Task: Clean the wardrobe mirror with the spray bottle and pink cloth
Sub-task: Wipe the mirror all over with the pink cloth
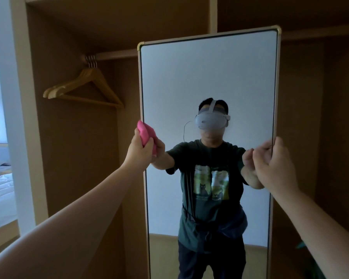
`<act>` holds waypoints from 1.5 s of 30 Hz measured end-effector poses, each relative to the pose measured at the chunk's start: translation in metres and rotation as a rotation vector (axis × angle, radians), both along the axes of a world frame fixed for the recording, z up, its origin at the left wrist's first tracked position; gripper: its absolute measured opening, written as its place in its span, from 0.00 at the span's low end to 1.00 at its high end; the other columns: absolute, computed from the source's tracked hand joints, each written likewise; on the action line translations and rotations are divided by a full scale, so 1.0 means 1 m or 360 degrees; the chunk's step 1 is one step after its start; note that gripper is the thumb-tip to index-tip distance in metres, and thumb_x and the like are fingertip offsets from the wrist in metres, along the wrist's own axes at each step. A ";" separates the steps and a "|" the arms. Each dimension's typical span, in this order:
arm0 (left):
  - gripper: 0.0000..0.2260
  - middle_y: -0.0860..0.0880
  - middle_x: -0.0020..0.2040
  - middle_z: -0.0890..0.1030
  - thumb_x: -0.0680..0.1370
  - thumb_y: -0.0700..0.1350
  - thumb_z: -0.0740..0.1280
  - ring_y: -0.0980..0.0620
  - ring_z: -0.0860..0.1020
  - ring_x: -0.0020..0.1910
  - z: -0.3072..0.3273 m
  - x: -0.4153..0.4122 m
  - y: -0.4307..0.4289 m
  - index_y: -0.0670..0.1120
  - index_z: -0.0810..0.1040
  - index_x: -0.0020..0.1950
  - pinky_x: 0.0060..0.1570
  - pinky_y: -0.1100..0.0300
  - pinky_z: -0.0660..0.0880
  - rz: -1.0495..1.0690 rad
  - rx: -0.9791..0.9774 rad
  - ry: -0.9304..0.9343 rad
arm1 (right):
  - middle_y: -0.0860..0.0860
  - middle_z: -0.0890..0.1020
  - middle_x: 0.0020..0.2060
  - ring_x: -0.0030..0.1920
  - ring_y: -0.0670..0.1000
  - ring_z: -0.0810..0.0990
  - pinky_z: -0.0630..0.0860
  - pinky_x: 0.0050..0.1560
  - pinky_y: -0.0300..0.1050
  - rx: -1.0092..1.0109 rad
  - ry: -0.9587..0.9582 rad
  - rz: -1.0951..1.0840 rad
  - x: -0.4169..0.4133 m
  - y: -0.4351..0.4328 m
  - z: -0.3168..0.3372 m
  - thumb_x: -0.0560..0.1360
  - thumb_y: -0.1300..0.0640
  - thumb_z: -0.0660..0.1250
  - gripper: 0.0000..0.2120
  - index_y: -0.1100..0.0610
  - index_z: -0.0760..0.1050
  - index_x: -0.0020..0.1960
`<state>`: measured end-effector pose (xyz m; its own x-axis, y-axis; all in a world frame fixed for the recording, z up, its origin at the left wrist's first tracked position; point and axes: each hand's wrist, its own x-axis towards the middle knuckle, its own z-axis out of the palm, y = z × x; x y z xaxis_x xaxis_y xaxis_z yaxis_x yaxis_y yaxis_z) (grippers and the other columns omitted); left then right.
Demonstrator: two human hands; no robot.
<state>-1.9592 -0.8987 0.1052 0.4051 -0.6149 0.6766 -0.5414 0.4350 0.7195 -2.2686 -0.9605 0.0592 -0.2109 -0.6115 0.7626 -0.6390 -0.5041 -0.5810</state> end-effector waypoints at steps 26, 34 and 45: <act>0.21 0.45 0.52 0.78 0.82 0.41 0.58 0.46 0.79 0.51 -0.064 -0.001 0.009 0.47 0.58 0.74 0.48 0.53 0.79 -0.0045 0.0211 0.0013 | 0.59 0.71 0.67 0.64 0.58 0.74 0.76 0.59 0.57 0.0107 0.0046 0.0011 -0.001 0.003 -0.048 0.78 0.47 0.63 0.29 0.59 0.59 0.73; 0.22 0.45 0.55 0.79 0.82 0.41 0.58 0.46 0.80 0.53 -0.088 0.007 0.004 0.49 0.59 0.75 0.52 0.48 0.80 -0.0069 0.0289 0.0017 | 0.59 0.70 0.68 0.65 0.59 0.73 0.76 0.59 0.59 0.0159 0.0048 0.0051 -0.001 0.006 -0.065 0.78 0.49 0.63 0.30 0.59 0.57 0.74; 0.16 0.45 0.53 0.80 0.81 0.39 0.56 0.47 0.81 0.51 -0.116 0.006 0.009 0.48 0.66 0.69 0.52 0.49 0.80 -0.0160 0.0296 0.0042 | 0.59 0.73 0.63 0.59 0.58 0.77 0.77 0.49 0.50 0.0187 0.0054 0.0022 -0.001 0.007 -0.089 0.78 0.50 0.63 0.26 0.60 0.60 0.71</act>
<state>-1.9532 -0.8901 -0.0106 0.3515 -0.7664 0.5377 -0.4818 0.3443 0.8058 -2.2700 -0.9531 -0.0299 -0.1773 -0.6998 0.6920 -0.6529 -0.4426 -0.6147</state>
